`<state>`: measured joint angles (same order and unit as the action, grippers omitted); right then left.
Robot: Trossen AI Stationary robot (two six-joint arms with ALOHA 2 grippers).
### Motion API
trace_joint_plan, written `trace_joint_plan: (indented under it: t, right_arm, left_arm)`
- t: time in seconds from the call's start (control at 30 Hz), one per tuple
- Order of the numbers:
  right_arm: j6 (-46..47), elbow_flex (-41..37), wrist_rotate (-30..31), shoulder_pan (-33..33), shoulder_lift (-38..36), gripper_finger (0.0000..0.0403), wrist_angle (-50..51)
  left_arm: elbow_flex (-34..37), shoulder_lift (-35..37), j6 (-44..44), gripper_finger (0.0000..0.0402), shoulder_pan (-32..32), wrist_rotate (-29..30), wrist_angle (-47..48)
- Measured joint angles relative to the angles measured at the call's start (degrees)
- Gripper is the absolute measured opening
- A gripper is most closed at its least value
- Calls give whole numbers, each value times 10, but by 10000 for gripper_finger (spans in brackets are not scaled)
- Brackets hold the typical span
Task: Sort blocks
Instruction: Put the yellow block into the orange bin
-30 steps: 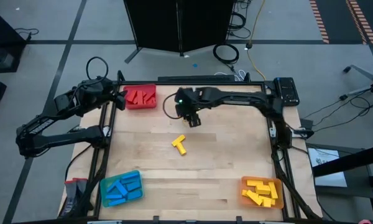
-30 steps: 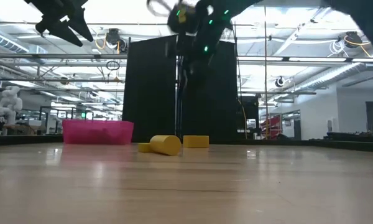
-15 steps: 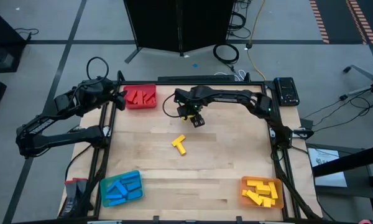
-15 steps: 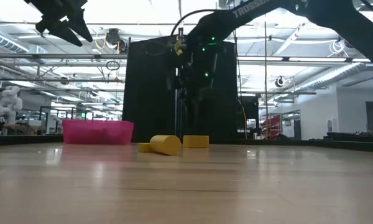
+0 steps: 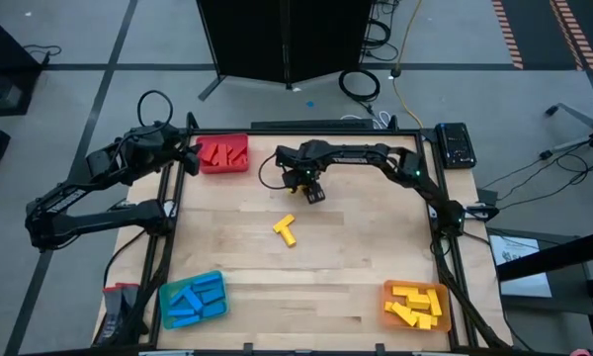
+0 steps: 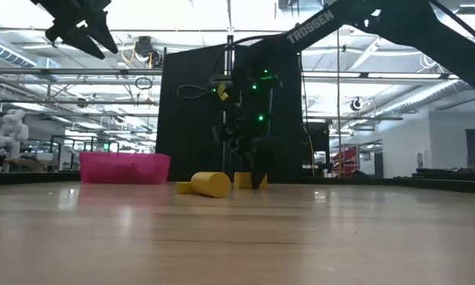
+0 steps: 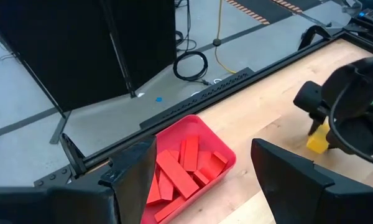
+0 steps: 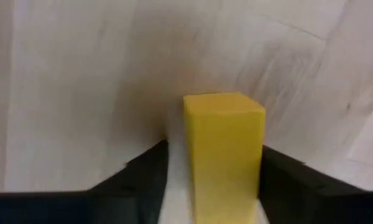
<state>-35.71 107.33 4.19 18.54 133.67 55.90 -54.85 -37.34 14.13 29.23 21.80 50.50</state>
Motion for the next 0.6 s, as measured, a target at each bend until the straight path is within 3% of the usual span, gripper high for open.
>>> trace_joint_plan:
  t: [0.13, 0.37, 0.6]
  right_arm:
    - [4, 0, 15, -7, -1, 114, 4]
    - [34, 33, 20, -11, 0, 112, 49]
    - [87, 100, 13, -43, -91, 112, 120]
  left_arm:
    - [0, 0, 0, 267, 0, 0, 0]
    - [0, 0, 0, 267, 0, 1, 0]
    - [0, 0, 0, 267, 0, 2, 0]
